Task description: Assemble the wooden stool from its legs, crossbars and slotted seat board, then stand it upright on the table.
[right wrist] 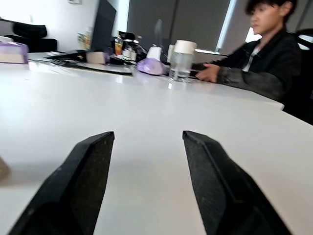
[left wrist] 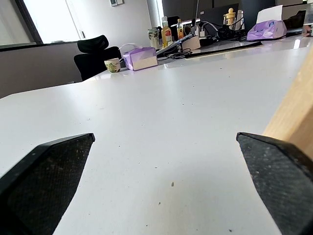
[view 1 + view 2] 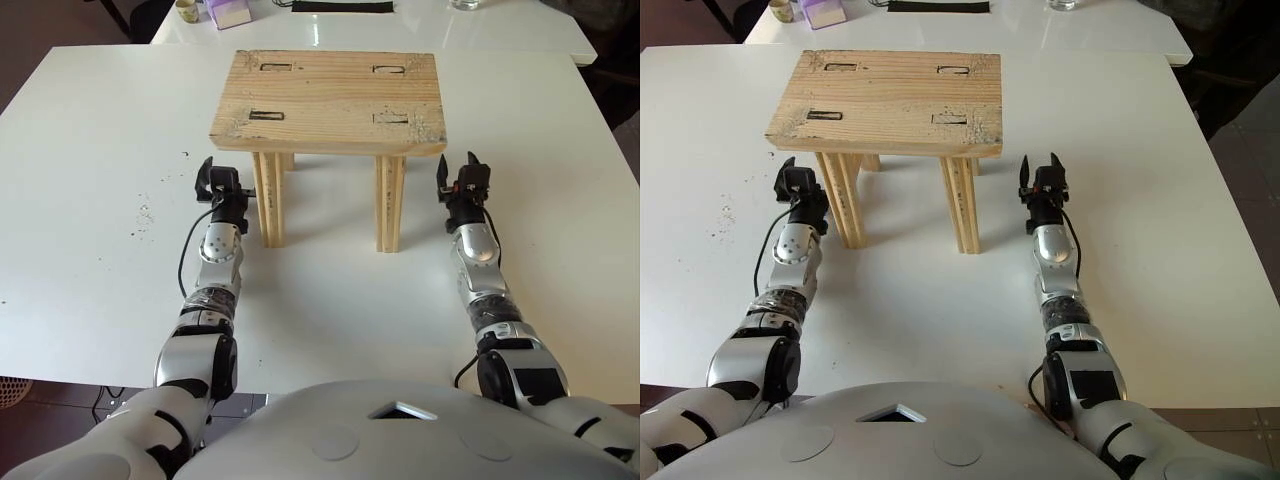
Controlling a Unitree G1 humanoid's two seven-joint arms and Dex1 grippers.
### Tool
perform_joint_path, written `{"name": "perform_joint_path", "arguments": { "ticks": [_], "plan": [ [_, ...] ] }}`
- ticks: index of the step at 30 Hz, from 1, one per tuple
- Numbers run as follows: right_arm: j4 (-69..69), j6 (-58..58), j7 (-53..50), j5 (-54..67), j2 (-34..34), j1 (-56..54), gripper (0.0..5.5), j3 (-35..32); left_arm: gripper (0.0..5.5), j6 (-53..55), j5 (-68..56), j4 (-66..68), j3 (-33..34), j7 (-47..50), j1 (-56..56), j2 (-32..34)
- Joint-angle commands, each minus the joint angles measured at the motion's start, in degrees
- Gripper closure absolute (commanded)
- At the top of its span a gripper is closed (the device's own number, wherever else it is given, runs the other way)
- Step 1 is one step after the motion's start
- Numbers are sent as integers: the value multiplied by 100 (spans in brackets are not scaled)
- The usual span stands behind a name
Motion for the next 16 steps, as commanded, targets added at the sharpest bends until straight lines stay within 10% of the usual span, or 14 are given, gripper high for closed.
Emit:
{"name": "perform_joint_path", "arguments": {
  "ticks": [1,16],
  "plan": [
    [246,-6,-226,-140,89,-161,289,11,13,-90,56,371,52,-19,-380,230],
    [642,-126,-358,-93,-21,-201,289,-215,13,-297,43,664,55,-221,-527,195]
  ]
}}
